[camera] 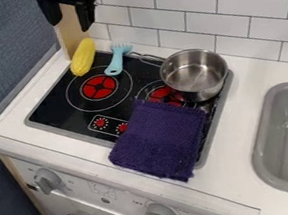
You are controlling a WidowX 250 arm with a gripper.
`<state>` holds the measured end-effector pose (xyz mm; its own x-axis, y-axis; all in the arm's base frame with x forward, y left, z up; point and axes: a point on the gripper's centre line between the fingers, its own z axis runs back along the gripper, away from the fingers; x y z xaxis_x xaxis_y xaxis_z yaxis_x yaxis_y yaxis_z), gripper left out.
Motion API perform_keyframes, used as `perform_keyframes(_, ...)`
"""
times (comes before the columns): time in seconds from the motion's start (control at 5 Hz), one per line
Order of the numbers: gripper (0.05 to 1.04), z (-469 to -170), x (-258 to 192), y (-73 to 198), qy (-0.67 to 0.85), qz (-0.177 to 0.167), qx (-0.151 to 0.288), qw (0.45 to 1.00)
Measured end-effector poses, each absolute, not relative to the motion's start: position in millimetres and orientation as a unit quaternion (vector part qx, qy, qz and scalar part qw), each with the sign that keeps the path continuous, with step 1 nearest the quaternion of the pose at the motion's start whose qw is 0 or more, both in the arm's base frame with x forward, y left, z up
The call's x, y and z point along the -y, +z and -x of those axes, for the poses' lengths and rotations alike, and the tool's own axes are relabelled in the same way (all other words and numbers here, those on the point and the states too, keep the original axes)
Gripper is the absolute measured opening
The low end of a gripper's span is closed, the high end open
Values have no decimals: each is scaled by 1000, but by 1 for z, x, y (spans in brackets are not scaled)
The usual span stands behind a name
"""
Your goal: Move the purple cloth to the bottom side of the right burner
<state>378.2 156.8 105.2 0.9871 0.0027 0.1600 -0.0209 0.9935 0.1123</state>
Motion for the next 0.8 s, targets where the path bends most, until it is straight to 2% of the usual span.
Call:
perform_keyframes(0.2, 1000, -374, -154, 88, 8, -48, 60, 997)
perform_keyframes(0.4, 999, -356, -128, 72, -8, -39, 38, 998)
perform_keyframes(0.6, 999, -332, -90, 93, -34, -47, 66, 996)
perform_keyframes(0.8, 999, -302, -57, 85, -42, -52, 70, 995)
